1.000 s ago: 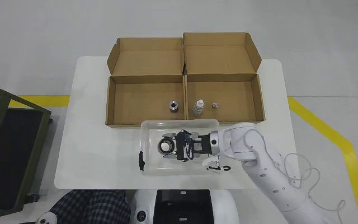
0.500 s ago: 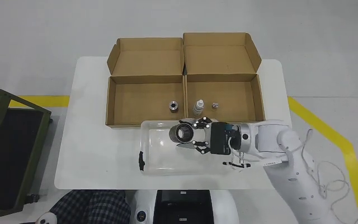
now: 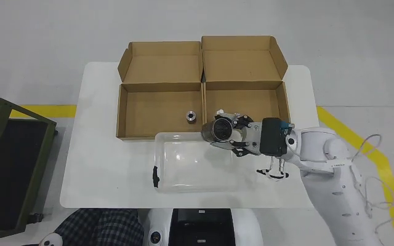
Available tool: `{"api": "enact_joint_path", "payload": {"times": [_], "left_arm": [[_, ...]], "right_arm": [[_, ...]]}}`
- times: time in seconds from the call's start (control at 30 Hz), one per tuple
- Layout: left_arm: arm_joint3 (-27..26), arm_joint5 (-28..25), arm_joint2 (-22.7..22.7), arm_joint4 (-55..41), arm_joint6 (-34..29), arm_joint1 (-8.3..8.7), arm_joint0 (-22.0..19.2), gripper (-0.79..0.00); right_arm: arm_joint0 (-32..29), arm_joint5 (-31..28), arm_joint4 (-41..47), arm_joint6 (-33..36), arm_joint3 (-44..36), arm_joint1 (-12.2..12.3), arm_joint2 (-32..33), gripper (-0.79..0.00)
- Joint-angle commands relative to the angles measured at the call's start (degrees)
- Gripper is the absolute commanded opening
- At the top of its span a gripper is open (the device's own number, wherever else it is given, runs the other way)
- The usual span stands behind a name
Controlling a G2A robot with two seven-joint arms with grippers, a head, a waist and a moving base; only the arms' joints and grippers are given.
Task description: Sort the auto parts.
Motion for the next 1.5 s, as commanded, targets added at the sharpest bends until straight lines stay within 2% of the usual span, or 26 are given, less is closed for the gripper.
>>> {"api": "enact_joint_path", "payload": {"times": [0.0,0.5,0.8,1.07,1.47], "left_arm": [[0.0,0.0,0.0,0.0,0.0,0.0,0.0,0.0],[0.0,0.0,0.0,0.0,0.0,0.0,0.0,0.0],[0.0,0.0,0.0,0.0,0.0,0.0,0.0,0.0],[0.0,0.0,0.0,0.0,0.0,0.0,0.0,0.0],[0.0,0.0,0.0,0.0,0.0,0.0,0.0,0.0]], "right_arm": [[0.0,0.0,0.4,-0.2,0.2,0.1,0.2,-0.785],[0.0,0.8,1.6,-0.9,1.1,0.7,0.6,-0.785],[2.1,2.8,1.7,0.7,2.5,0.8,-1.5,-0.785],[7.1,7.5,-0.5,3.6,4.7,-0.1,-7.9,-0.785],[17.5,17.6,-5.2,7.4,11.8,-3.2,-21.7,-0.785]]}}
